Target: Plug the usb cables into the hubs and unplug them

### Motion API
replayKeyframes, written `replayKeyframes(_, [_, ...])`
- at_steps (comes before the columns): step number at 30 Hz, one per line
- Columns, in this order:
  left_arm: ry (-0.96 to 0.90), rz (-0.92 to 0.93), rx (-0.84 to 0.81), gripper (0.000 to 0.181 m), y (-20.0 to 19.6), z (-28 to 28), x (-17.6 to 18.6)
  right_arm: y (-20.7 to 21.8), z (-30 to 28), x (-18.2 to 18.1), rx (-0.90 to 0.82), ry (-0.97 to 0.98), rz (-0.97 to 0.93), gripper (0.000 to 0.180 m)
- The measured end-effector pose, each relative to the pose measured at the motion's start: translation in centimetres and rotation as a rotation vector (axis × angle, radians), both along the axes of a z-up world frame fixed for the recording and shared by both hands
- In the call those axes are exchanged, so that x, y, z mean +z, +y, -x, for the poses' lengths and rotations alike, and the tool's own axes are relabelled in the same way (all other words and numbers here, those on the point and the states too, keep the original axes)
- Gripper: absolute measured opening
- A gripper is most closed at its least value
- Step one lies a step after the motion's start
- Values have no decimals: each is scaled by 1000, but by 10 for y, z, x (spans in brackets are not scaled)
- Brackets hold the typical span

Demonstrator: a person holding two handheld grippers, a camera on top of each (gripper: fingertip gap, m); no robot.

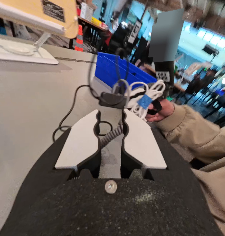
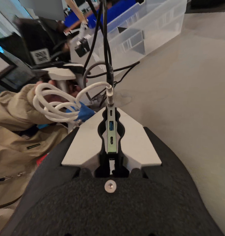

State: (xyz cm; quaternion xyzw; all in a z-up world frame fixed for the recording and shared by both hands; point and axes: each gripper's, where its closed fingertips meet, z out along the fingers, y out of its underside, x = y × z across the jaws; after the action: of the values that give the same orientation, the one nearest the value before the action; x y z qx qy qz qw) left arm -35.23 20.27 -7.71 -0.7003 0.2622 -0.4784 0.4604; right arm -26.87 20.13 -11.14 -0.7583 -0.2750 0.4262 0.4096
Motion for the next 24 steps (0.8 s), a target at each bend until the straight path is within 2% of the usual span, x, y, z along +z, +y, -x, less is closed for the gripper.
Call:
replayKeyframes(2, [-78,57,7,32,11,13,4,-2,4,5,29,47,5,9])
replayKeyframes(4, [-38,47,-47,32,9,10,-2,-12,14,16,103,136,2,9])
replayKeyframes(6, [-19,62,-171,36,-8,-6,-7,-23,25,30,173,211,-22,9])
replayKeyframes(9, [-112,88,-312,39,-33,-26,5,-37,41,42,239,294,-12,9])
replayKeyframes(13, [-167,62,-330,19,-41,-34,16,-47,57,34,278,271,13,9])
replayKeyframes(16, [-190,91,-376,11,-45,-33,19,-49,57,38,286,307,47,10])
replayKeyframes(18, [-174,80,-404,10,-47,-32,18,-50,57,38,292,286,36,11])
replayKeyframes(20, [-105,27,-436,11,-49,-29,14,-52,44,42,318,250,25,21])
replayKeyframes(24, [52,-33,-509,11,-52,-23,-4,-39,-14,66,246,170,7,25])
